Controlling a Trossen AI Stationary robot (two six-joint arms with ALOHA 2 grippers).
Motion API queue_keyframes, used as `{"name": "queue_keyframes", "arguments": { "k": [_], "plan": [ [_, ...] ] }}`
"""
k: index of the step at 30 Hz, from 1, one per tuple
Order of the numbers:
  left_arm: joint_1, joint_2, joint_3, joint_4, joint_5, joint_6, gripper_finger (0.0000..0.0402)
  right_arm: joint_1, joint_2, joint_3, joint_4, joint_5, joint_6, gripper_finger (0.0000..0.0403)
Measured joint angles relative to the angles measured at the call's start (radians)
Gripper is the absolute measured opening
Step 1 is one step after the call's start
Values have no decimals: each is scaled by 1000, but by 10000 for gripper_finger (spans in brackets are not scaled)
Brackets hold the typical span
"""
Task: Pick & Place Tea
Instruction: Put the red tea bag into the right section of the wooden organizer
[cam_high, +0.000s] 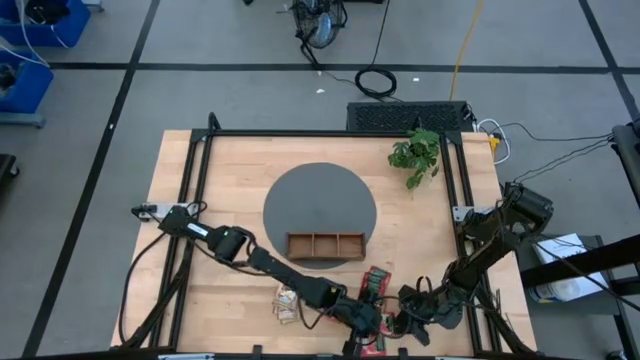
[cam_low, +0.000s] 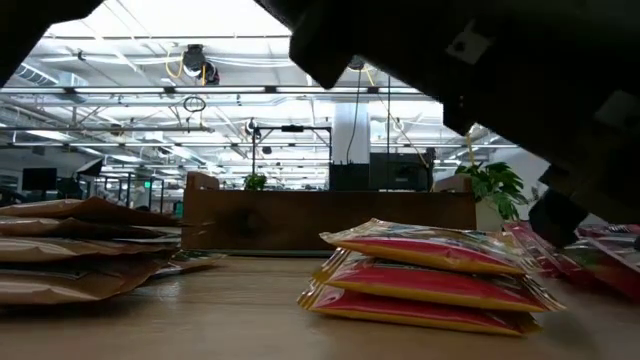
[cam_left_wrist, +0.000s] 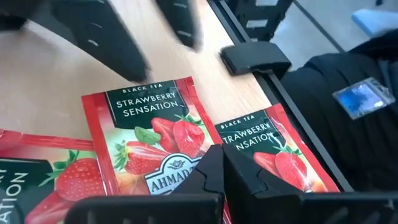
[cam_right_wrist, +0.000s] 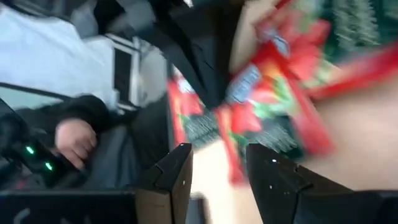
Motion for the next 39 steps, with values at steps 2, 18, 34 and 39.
{"name": "queue_keyframes", "arguments": {
  "k": [2, 18, 34, 39],
  "plan": [
    [4, 0, -9, 13, 14, -2, 9, 3, -66, -3, -107, 0, 10, 137],
    [4, 0, -29, 31, 15, -13, 10, 5, -94, 2, -245, 9, 288, 145],
    [7, 1, -31, 43, 15, 0, 4, -3, 56, 1, -72, -30, 319, 140],
    [8, 1, -31, 43, 15, 0, 12, -15, -30, 0, -143, -42, 257, 140]
  ]
}}
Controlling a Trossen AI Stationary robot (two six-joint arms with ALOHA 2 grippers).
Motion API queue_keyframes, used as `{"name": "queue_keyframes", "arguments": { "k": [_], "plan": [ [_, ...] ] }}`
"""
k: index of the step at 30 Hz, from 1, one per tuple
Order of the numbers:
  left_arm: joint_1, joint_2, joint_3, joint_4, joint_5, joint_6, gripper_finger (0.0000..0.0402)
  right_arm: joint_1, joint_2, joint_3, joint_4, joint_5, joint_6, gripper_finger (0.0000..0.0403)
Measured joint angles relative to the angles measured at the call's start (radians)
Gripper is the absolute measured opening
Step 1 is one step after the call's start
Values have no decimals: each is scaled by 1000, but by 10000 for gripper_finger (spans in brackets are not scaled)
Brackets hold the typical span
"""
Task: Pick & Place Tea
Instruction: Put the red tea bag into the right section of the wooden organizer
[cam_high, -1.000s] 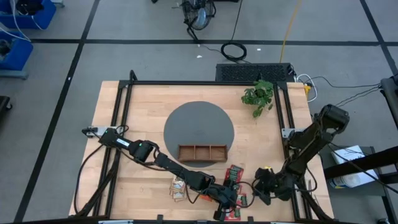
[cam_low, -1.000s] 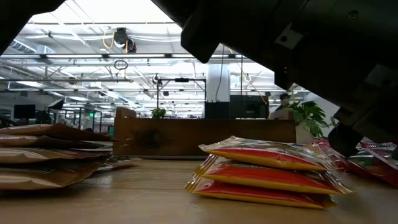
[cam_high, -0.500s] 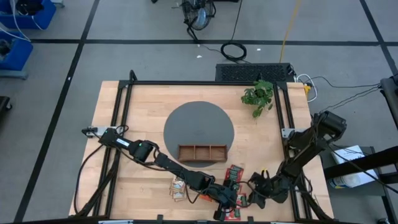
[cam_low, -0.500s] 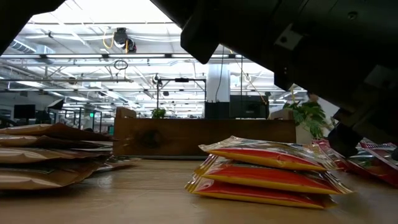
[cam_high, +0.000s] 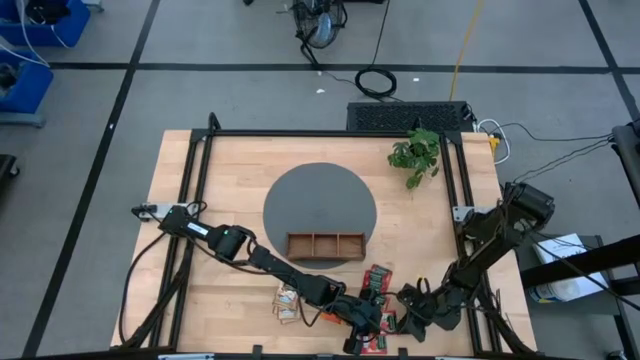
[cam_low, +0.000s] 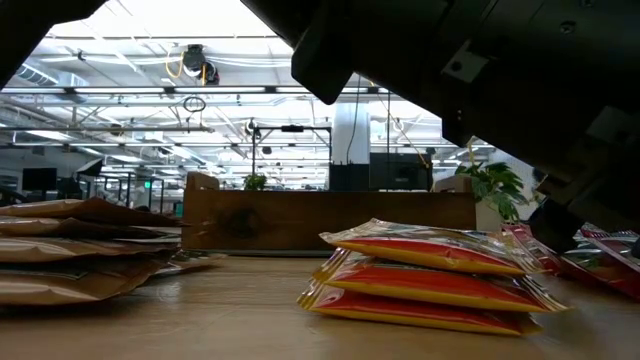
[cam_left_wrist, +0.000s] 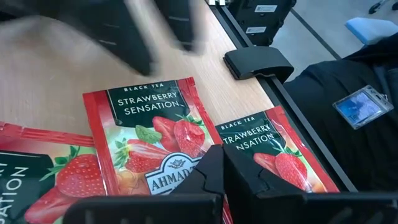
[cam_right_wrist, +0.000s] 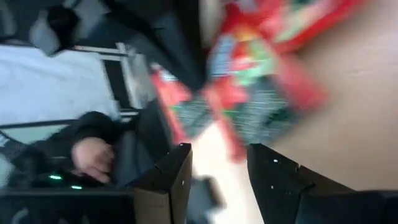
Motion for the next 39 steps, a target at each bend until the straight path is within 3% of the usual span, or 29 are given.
{"name": "queue_keyframes", "arguments": {
  "k": [5, 8, 24, 30, 34, 39],
  "plan": [
    [0, 0, 0, 1, 0, 0, 4, -13, -118, 0, -234, 5, 10, 139],
    [0, 0, 0, 1, 0, 1, 12, -27, -120, 0, -296, -3, 24, 139],
    [0, 0, -1, 4, -2, 8, 7, -61, 70, 3, -34, -42, -22, 139],
    [0, 0, -1, 5, -2, 10, 5, -61, 86, 11, -31, -64, -35, 137],
    [1, 0, -1, 6, -2, 13, 10, -60, 81, 10, -30, -74, -80, 111],
    [1, 1, -1, 12, -15, 14, 16, -60, 81, 10, -43, -66, -133, 27]
  ]
}}
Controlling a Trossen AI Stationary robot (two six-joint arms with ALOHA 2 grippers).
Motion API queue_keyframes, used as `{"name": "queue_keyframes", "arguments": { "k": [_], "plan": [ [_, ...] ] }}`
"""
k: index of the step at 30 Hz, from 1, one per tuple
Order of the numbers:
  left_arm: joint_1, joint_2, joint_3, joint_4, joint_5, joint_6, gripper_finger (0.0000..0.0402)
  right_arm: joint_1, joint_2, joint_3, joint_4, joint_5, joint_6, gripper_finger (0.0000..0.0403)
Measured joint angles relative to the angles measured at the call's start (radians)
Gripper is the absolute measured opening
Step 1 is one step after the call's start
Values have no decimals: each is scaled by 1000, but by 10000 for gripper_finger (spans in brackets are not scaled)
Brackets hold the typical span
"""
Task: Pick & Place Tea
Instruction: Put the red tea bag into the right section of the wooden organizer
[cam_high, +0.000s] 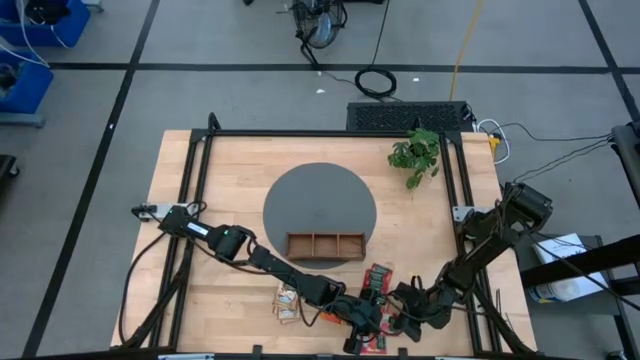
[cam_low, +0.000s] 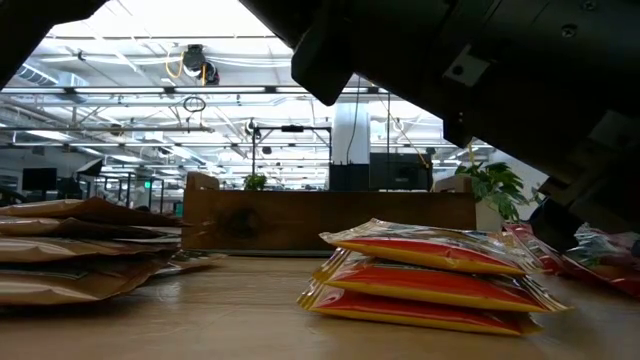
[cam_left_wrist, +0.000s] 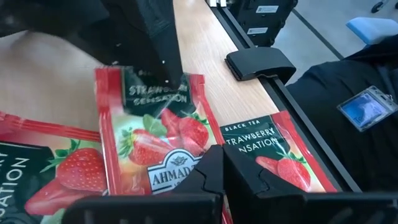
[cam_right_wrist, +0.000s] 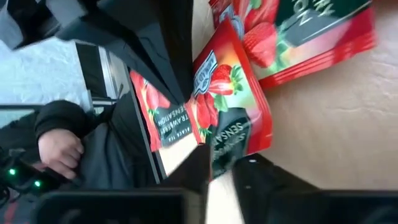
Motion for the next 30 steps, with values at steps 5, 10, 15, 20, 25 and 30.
{"name": "queue_keyframes", "arguments": {
  "k": [5, 10, 15, 20, 25, 30],
  "plan": [
    [-1, 1, 0, 16, -7, 45, 4, 1, 0, 0, -7, 22, -43, 6],
    [-5, -7, -1, 31, 17, 98, 33, 1, -25, -2, -26, 26, -103, 1],
    [-12, -56, -5, -1, 39, 147, 75, 0, -108, -3, -82, 57, -197, 0],
    [-34, -111, -3, -22, 36, 182, 107, 0, -195, -5, -191, 83, -227, 0],
    [-42, -122, -3, -52, -46, 170, 123, 0, -215, -6, -223, 104, -219, 0],
    [-45, -106, -1, -93, -121, 101, 104, 12, -214, -6, -197, 104, -185, 0]
  ]
}}
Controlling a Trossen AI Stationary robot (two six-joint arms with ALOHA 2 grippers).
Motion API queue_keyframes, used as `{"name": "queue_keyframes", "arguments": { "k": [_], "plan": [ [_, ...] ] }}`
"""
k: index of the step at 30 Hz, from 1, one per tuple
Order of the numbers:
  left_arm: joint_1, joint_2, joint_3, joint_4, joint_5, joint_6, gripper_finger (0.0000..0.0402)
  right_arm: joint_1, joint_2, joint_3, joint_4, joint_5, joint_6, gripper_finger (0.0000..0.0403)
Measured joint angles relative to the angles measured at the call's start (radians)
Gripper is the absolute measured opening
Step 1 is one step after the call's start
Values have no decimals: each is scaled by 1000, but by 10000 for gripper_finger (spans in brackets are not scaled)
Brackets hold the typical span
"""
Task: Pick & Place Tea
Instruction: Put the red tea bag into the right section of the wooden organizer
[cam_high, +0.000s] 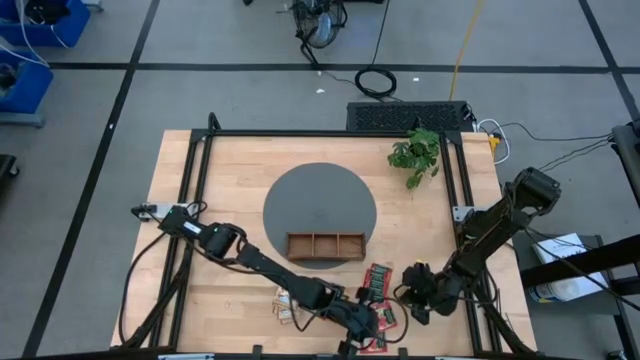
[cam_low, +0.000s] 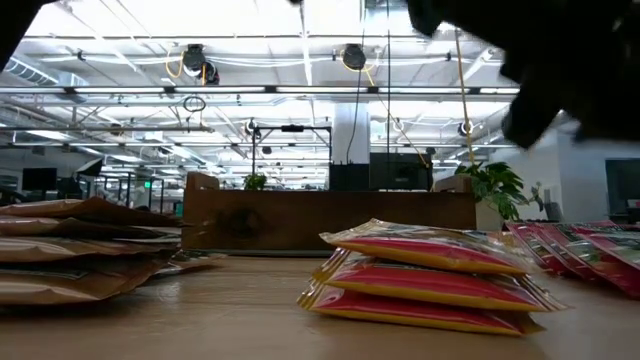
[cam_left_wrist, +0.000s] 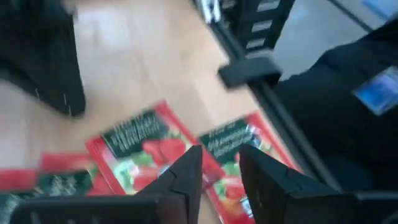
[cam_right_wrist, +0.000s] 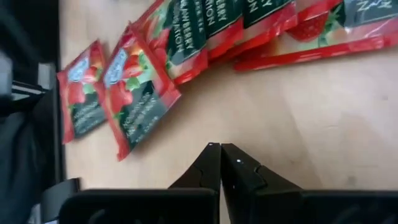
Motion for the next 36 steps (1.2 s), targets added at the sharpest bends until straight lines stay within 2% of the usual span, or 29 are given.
{"name": "queue_keyframes", "arguments": {
  "k": [4, 9, 15, 20, 25, 32, 36],
  "plan": [
    [4, 35, -1, 23, 1, 0, 68, 3, 0, 2, 70, -1, -5, 10],
    [15, 46, 1, 54, 1, 1, 11, 1, 1, 4, 118, 0, -15, 59],
    [22, 53, 0, 51, 2, -4, 16, -19, 49, 5, 114, -47, 107, 131],
    [32, 72, 2, 67, 4, -4, 12, -19, 80, 7, 164, -44, 137, 162],
    [48, 80, 3, 70, 13, -25, 10, -19, 83, 7, 170, -50, 155, 159],
    [50, 80, 3, 74, 10, -22, 4, -19, 100, 7, 157, -78, 179, 130],
    [51, 81, 3, 78, 12, -18, 14, -19, 140, 7, 158, -86, 170, 111]
  ]
}}
